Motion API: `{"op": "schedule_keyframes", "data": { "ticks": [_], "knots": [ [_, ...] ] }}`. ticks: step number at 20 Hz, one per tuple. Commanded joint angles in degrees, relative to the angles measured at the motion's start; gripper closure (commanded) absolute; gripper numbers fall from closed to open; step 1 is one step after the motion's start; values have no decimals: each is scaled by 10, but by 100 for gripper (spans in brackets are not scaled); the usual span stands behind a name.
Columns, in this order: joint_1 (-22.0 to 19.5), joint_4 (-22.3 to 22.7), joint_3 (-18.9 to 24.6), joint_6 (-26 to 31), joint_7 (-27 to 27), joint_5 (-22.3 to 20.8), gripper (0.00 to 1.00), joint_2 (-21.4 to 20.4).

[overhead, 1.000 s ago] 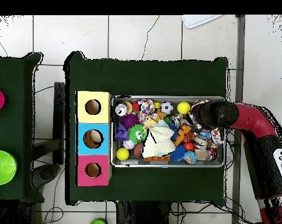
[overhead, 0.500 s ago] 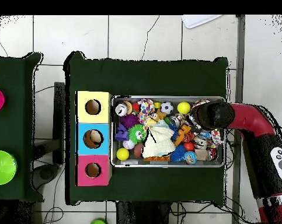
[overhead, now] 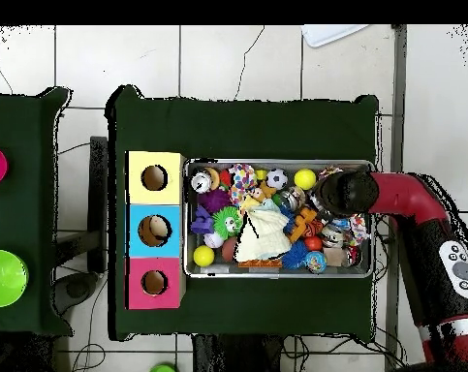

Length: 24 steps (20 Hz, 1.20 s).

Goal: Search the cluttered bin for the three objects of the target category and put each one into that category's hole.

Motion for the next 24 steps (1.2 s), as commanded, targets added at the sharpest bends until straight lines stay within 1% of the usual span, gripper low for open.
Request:
{"op": "schedule_keyframes", "data": {
  "ticks": [1,5,6,7,10,12,14,20,22,24],
  "knots": [
    [18,-35,-39,69,-183,-42,0,36],
    [19,-37,-40,74,-193,-38,0,40],
    [22,-39,-44,75,-183,-38,0,39],
    [21,-39,-45,69,-176,-32,100,40],
    [21,-43,-40,80,-201,-30,100,43],
    [29,-45,-44,97,-208,-31,100,41],
    [31,-42,-44,98,-212,-32,100,41],
    [35,-35,-45,100,-218,-35,100,30],
    [36,-31,-46,107,-215,-32,100,23],
    [38,-23,-46,127,-210,-20,100,10]
  ]
}}
